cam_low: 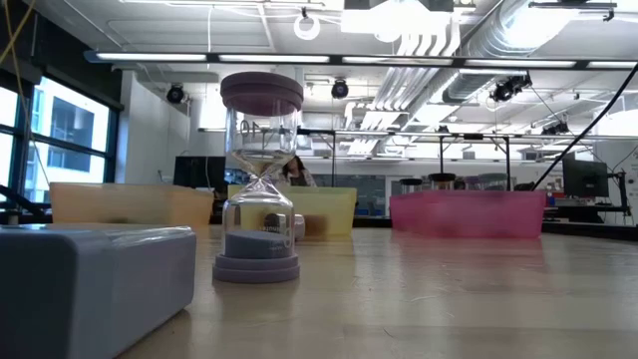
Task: Pick & Place Office items
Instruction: Put the pink charger adapter into the yellow bin
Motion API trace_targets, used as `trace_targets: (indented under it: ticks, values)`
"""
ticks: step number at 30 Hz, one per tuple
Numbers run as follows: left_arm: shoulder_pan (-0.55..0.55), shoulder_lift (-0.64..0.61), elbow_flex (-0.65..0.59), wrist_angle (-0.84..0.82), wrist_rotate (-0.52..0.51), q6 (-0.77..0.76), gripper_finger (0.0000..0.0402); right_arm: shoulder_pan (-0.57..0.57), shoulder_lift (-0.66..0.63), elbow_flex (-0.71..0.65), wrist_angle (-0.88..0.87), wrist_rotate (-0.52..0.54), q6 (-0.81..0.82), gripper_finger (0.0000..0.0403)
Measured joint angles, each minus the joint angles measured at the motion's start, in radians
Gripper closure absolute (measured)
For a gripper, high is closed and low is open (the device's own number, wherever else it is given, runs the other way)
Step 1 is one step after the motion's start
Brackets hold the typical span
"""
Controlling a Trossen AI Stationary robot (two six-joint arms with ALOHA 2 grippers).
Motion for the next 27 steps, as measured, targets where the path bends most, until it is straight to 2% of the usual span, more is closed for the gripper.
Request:
trace_targets:
  ticks: [5,10,27]
  values:
    - [0.006,0.000,0.000,0.000,0.000,0.002,0.0257,-0.001,0.000,0.000,0.009,-0.006,-0.054,0.0097]
    - [0.007,0.000,0.000,0.000,0.000,0.002,0.0257,-0.027,0.000,0.000,0.015,-0.100,-0.055,0.0097]
    - [0.013,0.001,0.000,-0.012,-0.001,0.012,0.0257,-0.081,0.009,0.000,0.061,-0.180,-0.078,0.0097]
